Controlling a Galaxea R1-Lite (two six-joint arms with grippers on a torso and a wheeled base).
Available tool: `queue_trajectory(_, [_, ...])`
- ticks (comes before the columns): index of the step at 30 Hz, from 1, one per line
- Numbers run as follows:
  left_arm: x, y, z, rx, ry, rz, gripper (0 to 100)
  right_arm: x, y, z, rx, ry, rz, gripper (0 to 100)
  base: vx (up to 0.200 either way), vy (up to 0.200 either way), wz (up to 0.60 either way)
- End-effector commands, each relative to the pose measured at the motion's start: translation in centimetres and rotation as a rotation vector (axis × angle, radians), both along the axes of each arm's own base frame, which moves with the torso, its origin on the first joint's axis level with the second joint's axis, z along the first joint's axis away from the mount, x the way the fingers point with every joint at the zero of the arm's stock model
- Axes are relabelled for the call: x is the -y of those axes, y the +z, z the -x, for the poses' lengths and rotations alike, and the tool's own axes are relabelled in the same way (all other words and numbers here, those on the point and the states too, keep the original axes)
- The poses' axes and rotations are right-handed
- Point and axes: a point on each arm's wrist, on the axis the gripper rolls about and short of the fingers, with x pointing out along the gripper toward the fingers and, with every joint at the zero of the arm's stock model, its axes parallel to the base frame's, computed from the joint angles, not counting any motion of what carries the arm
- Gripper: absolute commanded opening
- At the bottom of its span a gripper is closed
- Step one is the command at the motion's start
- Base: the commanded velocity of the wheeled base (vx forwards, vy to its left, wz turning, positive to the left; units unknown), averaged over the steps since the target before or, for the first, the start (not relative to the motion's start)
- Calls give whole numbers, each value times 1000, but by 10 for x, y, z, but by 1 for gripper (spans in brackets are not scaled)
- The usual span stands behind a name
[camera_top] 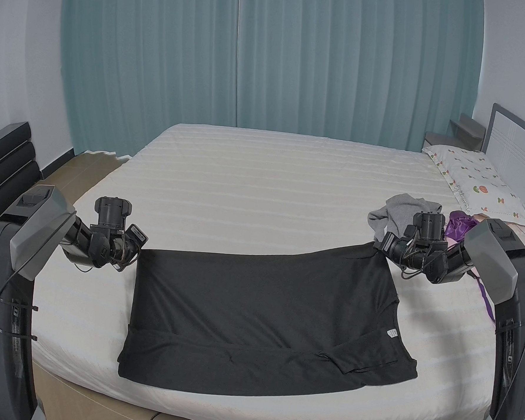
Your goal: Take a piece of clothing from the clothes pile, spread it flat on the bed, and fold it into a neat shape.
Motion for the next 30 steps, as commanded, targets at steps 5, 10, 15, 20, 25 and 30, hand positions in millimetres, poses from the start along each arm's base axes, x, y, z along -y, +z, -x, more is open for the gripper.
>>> queue_trajectory(5, [2,4,5,0,-5,-2,0,-2,-1,3,8,-1,-8,0,0,0,0])
queue_trajectory(10, [2,3,5,-2,-5,-2,0,1,2,3,19,-8,-11,0,0,0,0])
queue_trajectory(15, [1,10,5,14,-2,1,0,4,9,1,59,-17,-22,0,0,0,0])
queue_trajectory(20, [3,8,5,8,-6,-1,0,4,9,2,60,-21,-31,0,0,0,0])
queue_trajectory(25, [2,6,5,3,-4,-1,0,3,5,4,41,-20,-27,0,0,0,0])
queue_trajectory(30, [2,0,14,-32,-5,0,0,5,2,13,7,-14,-24,0,0,0,0])
